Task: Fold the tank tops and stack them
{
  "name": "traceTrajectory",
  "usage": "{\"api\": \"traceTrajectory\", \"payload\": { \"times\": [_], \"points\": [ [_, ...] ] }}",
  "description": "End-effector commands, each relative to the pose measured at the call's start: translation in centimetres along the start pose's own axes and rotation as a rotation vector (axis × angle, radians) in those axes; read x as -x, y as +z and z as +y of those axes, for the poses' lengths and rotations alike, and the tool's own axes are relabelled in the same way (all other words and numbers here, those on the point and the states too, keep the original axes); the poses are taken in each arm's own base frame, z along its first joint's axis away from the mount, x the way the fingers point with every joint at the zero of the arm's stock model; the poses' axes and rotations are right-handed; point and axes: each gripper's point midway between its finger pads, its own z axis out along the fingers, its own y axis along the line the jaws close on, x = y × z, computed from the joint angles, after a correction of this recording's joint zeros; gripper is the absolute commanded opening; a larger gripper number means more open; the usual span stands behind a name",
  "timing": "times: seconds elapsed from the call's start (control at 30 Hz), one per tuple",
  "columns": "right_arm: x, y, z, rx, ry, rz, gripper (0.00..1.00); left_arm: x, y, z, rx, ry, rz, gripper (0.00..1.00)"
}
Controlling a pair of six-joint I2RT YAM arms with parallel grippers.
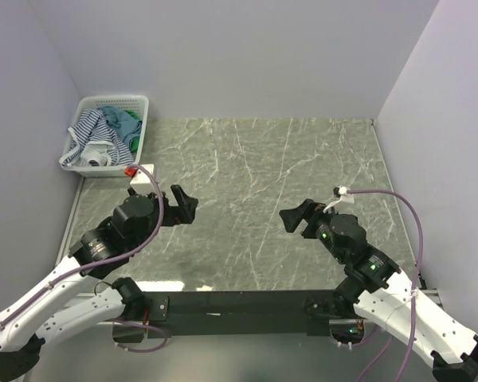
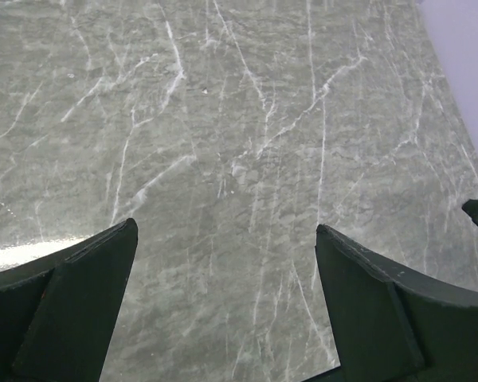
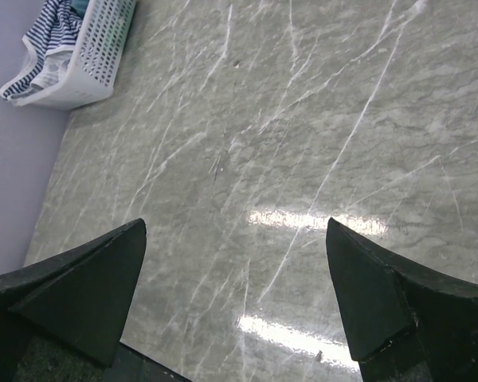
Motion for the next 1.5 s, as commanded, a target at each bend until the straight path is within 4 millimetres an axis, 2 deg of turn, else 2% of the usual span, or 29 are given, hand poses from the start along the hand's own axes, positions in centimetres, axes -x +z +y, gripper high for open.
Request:
{"api": "traceTrajectory", "payload": {
  "times": [0.0, 0.17, 0.23, 0.27, 0.3, 0.33, 0.37, 0.43, 0.47, 0.5, 0.6, 0.63, 0.67, 0.7, 0.8, 0.83, 0.87, 0.9, 0.97, 1.0, 1.07, 1.2, 1.3, 1.33, 1.4, 1.43, 1.47],
  "points": [
    [0.5, -0.1, 0.4, 0.022, -0.018, -0.018, 1.0, 1.9, 0.2, 0.0, 0.027, -0.023, -0.069, 0.99],
    [0.7, -0.2, 0.6, 0.032, -0.026, -0.023, 1.0, 4.1, 0.7, 1.9, 0.2, -0.072, -0.125, 0.99],
    [0.9, -0.3, 0.9, 0.044, -0.024, -0.023, 1.0, 6.0, 1.4, 2.9, 0.295, -0.065, -0.15, 0.99],
    [0.8, -0.2, 1.0, 0.047, -0.023, -0.016, 1.0, 7.6, 1.7, 4.9, 0.37, -0.078, -0.173, 0.99],
    [0.7, -0.2, 1.3, 0.061, -0.021, -0.009, 1.0, 8.0, 2.5, 4.8, 0.336, -0.094, -0.137, 0.99],
    [0.7, -0.2, 1.5, 0.068, -0.02, -0.008, 1.0, 9.7, 3.4, 5.3, 0.341, -0.111, -0.14, 0.99],
    [0.7, -0.1, 1.6, 0.071, -0.02, -0.004, 1.0, 11.5, 3.4, 8.7, 0.422, -0.137, -0.167, 0.96],
    [0.6, -0.2, 2.0, 0.093, -0.016, 0.0, 1.0, 13.3, 4.2, 10.8, 0.467, -0.173, -0.157, 0.96],
    [0.5, -0.2, 2.1, 0.101, -0.012, 0.003, 1.0, 14.6, 3.9, 13.3, 0.532, -0.202, -0.187, 0.96],
    [0.5, -0.2, 2.3, 0.11, -0.009, 0.002, 1.0, 15.2, 4.1, 14.4, 0.562, -0.215, -0.196, 0.95],
    [0.3, 0.0, 2.7, 0.139, -0.006, 0.004, 1.0, 17.0, 4.7, 19.8, 0.723, -0.322, -0.246, 0.92],
    [0.2, 0.1, 3.0, 0.153, -0.004, 0.006, 1.0, 16.8, 5.9, 21.4, 0.75, -0.359, -0.232, 0.92],
    [0.1, 0.2, 3.1, 0.157, -0.004, 0.011, 1.0, 17.6, 6.0, 23.2, 0.773, -0.405, -0.268, 0.88],
    [0.0, 0.2, 3.2, 0.162, -0.005, 0.017, 1.0, 17.1, 7.4, 24.8, 0.8, -0.427, -0.244, 0.87],
    [-0.3, 0.3, 3.5, 0.171, -0.011, 0.04, 0.99, 16.7, 9.0, 28.3, 0.885, -0.47, -0.225, 0.84],
    [-0.4, 0.4, 3.5, 0.174, -0.013, 0.04, 0.99, 16.0, 10.5, 30.0, 0.923, -0.478, -0.193, 0.85],
    [-0.5, 0.4, 3.7, 0.183, -0.017, 0.043, 0.99, 15.8, 10.8, 31.3, 0.951, -0.491, -0.188, 0.86],
    [-0.6, 0.4, 3.6, 0.185, -0.019, 0.043, 0.99, 14.9, 12.3, 32.9, 0.971, -0.498, -0.153, 0.87],
    [-0.4, 0.4, 3.7, 0.192, -0.024, 0.034, 0.99, 13.9, 12.8, 35.3, 1.029, -0.508, -0.129, 0.89],
    [-0.6, 0.4, 3.7, 0.197, -0.027, 0.036, 0.99, 12.6, 14.1, 36.7, 1.048, -0.511, -0.09, 0.9],
    [-0.8, 0.5, 3.6, 0.205, -0.034, 0.034, 0.99, 11.1, 15.3, 39.0, 1.084, -0.525, -0.046, 0.91],
    [-1.7, 0.9, 3.9, 0.236, -0.036, 0.055, 1.0, 9.1, 17.1, 41.5, 1.084, -0.543, -0.001, 0.89],
    [-2.1, 1.4, 4.0, 0.238, -0.035, 0.074, 1.0, 8.4, 18.2, 42.3, 1.072, -0.547, 0.017, 0.79],
    [-2.2, 1.5, 4.0, 0.237, -0.034, 0.078, 0.99, 8.7, 18.6, 42.3, 1.057, -0.543, 0.005, 0.7],
    [-2.4, 1.7, 4.0, 0.236, -0.034, 0.085, 0.99, 8.8, 18.9, 42.4, 1.039, -0.538, -0.005, 0.61],
    [-2.4, 1.8, 4.0, 0.234, -0.035, 0.082, 0.99, 9.0, 18.9, 42.4, 1.042, -0.539, -0.011, 0.45],
    [-2.5, 1.9, 3.9, 0.23, -0.034, 0.084, 0.99, 9.6, 19.1, 42.4, 1.032, -0.539, -0.022, 0.35]
  ]
}}
